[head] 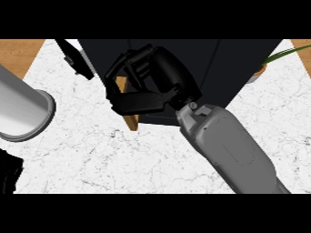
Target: Pick up the bottled water, place it into the cabinet and close the cabinet
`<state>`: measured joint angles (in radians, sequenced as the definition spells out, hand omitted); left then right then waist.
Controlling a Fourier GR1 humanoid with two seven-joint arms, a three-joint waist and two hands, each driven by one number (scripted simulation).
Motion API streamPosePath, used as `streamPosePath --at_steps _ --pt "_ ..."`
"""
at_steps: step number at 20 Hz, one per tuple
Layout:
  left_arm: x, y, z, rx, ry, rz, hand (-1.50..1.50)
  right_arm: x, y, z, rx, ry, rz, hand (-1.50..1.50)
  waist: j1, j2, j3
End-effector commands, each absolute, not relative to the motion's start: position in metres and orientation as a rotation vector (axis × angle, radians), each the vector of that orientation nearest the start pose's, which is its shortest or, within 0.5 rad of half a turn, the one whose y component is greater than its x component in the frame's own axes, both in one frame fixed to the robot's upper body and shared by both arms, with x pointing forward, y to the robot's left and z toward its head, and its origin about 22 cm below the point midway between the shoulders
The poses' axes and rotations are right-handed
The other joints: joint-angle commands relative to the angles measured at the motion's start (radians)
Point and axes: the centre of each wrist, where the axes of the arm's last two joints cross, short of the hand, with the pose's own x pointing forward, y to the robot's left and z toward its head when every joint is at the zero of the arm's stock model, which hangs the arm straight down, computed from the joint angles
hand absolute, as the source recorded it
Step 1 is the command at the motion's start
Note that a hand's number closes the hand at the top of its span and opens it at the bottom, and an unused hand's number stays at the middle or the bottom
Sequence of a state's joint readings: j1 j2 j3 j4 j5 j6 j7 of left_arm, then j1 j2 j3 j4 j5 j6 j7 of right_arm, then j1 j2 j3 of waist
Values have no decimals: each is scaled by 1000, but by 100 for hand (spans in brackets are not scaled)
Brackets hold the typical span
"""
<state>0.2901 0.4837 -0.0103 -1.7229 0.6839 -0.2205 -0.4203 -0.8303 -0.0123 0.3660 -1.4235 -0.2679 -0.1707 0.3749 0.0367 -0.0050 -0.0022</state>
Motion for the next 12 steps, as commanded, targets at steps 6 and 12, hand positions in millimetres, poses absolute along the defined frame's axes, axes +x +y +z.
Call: streamPosePath --at_steps 6,12 --pt "177 347 30 -312 -1885 71 150 391 -106 157 374 -1632 437 150 -5 25 2" --pt "179 341 30 -324 -1876 68 150 400 -109 157 371 -1634 457 150 8 29 1"
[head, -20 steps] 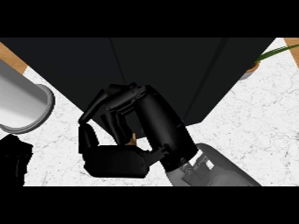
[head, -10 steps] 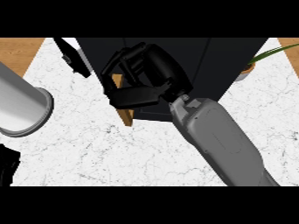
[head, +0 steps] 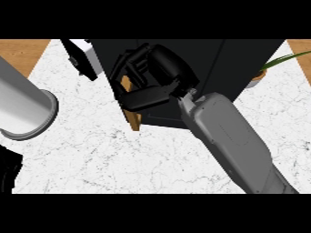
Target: Pick up the bottled water, place it into the cabinet and close the cabinet
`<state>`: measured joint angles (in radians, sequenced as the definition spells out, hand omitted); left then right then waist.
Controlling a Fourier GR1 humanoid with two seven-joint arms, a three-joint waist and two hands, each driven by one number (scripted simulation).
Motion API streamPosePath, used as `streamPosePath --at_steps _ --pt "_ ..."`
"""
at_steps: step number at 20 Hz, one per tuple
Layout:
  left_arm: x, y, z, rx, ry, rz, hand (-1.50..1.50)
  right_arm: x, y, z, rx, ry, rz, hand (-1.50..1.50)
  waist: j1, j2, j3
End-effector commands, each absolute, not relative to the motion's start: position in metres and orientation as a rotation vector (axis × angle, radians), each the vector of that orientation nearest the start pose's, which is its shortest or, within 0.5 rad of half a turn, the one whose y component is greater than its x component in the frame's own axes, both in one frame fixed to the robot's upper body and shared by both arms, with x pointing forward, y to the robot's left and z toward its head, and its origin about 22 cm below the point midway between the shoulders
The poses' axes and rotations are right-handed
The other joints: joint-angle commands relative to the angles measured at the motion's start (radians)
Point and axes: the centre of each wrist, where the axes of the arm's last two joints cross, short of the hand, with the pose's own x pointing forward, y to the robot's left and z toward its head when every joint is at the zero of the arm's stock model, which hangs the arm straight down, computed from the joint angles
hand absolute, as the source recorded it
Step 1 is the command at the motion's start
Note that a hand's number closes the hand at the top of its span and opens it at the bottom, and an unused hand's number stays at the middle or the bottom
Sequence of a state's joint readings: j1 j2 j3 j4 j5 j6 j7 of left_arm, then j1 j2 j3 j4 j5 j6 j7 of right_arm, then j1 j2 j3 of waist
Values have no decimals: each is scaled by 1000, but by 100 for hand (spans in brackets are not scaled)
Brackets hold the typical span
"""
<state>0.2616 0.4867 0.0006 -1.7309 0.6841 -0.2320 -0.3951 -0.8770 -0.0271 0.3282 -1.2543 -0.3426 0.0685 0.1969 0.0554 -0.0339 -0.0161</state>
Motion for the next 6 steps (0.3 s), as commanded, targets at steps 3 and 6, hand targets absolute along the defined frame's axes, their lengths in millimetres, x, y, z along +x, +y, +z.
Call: streamPosePath --at_steps 3,6 --pt "177 340 33 -329 -1888 66 150 402 -117 151 356 -1638 448 150 -9 56 16" --pt "181 334 35 -329 -1884 65 150 403 -118 151 358 -1631 468 150 -17 55 16"
